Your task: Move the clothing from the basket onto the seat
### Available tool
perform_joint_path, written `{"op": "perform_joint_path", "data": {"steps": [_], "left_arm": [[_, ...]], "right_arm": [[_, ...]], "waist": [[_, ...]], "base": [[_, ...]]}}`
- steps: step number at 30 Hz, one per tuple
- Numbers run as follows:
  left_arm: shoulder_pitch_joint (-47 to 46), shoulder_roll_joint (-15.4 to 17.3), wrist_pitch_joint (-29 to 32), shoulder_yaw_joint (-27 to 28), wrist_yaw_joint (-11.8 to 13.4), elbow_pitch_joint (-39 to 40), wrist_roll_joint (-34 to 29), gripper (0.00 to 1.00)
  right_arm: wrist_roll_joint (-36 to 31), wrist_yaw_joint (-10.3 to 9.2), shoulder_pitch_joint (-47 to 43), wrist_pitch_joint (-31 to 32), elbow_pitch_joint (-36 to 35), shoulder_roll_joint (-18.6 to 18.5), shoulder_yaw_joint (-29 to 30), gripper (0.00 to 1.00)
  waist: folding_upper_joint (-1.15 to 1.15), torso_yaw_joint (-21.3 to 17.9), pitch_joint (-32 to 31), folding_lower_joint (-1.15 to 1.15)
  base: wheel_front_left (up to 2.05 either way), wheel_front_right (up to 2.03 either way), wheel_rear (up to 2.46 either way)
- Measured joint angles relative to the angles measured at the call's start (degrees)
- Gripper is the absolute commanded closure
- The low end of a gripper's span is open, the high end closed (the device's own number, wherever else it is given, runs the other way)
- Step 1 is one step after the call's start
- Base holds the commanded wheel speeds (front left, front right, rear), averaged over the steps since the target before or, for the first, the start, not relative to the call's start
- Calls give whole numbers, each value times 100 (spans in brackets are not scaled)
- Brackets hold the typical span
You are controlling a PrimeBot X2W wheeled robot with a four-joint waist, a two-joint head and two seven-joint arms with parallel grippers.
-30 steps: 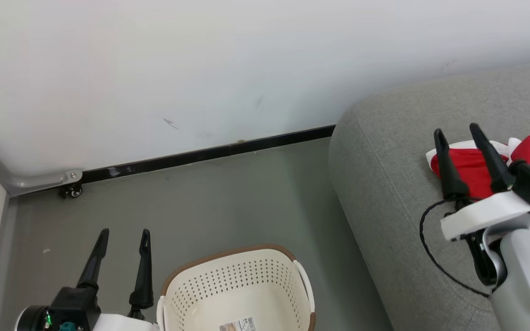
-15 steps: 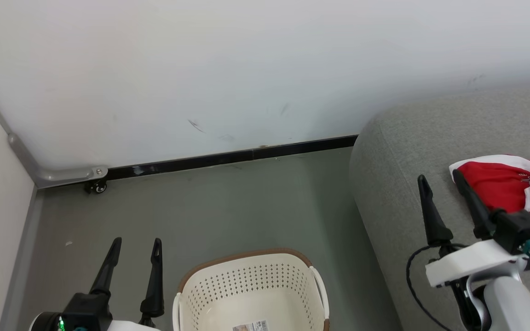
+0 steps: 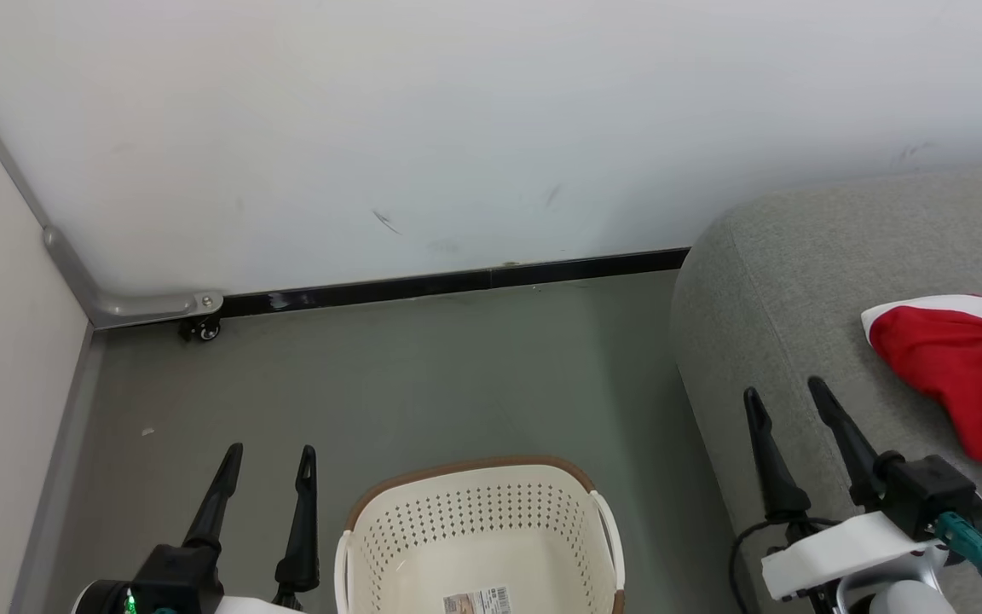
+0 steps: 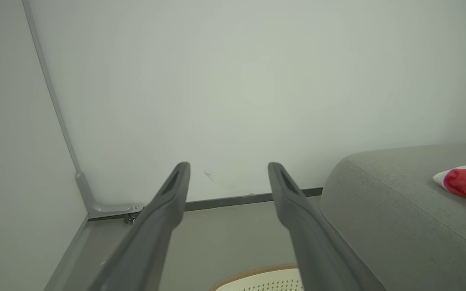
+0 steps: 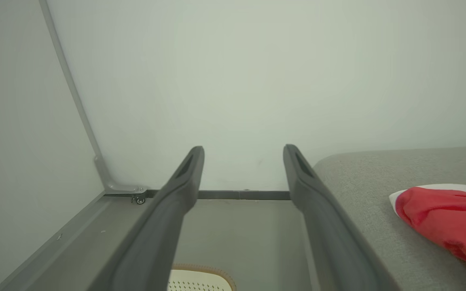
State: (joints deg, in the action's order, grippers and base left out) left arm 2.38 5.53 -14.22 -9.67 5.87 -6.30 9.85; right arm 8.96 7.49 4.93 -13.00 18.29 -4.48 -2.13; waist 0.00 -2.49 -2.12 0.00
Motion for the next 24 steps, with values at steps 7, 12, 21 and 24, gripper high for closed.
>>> {"op": "perform_joint_path", "data": {"steps": [7,12,21,24], "left_arm": [[-2,-3,0,-1,0,-79,-4,0],[-6,-7,0,-13,1,-149,-41,0],[-23,-27,0,-19,26,-214,-48,0],[-34,-35,0,-14,52,-220,-47,0]], "right_arm": [[-129,0,-250,67,-212,80,-26,0],[-260,0,-403,115,-379,105,-38,0],[-292,0,-596,189,-571,143,-27,0],[-291,0,-647,223,-611,151,-23,0]], "waist": [[0,15,44,0],[0,12,64,0],[0,29,82,0],[0,42,85,0]], "base": [[0,0,0],[0,0,0],[0,0,0],[0,0,0]]}}
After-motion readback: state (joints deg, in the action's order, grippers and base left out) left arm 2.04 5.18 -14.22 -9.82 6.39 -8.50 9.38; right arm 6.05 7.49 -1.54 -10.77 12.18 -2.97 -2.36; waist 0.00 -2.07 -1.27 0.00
